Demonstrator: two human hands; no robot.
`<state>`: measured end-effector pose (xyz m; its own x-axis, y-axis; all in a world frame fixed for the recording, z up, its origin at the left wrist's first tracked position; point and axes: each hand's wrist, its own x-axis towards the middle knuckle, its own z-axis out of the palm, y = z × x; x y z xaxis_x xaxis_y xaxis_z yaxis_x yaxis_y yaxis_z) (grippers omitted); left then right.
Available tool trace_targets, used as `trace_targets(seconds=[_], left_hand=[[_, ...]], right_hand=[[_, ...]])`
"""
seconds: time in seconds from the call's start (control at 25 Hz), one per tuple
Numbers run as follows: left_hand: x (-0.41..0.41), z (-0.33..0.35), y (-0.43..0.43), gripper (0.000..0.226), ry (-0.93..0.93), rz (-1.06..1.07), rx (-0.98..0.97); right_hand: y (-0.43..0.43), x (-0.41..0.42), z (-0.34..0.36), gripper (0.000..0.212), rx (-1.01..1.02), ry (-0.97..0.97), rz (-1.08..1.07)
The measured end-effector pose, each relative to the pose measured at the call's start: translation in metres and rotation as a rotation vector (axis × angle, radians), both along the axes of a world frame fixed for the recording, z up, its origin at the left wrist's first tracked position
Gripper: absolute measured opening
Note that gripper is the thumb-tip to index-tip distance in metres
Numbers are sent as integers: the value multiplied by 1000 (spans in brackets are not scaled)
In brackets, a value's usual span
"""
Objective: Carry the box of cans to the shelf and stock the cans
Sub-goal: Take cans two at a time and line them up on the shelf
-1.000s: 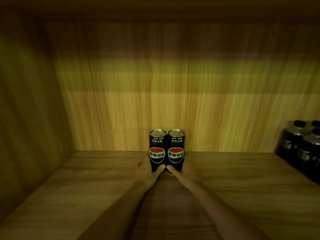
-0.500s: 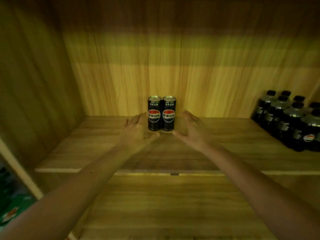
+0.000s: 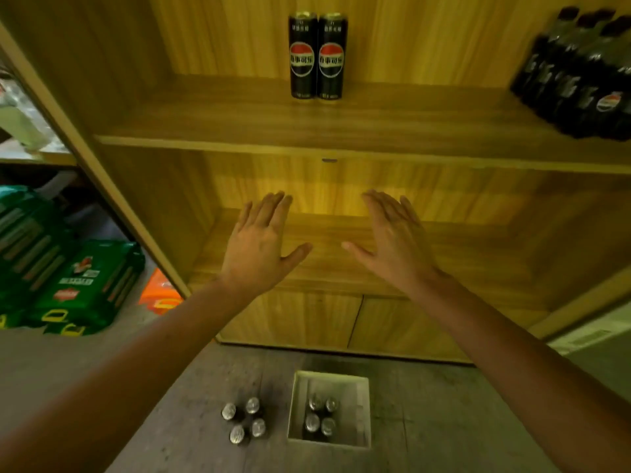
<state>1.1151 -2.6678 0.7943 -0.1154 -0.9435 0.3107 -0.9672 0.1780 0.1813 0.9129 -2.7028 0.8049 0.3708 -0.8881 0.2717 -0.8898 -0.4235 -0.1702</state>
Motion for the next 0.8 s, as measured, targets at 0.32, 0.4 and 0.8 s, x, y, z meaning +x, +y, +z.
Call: trace_targets(seconds=[0.32, 0.4, 0.8], left_hand=[[-8, -177, 41, 75, 9, -19, 130], [-6, -245, 50, 73, 2, -57, 168], [-1, -621, 60, 72, 19, -99, 488]], right_hand=[[50, -1, -181, 74, 199, -3, -32], [61, 1, -253, 73, 258, -4, -43], [77, -11, -638, 63, 477, -153, -200]])
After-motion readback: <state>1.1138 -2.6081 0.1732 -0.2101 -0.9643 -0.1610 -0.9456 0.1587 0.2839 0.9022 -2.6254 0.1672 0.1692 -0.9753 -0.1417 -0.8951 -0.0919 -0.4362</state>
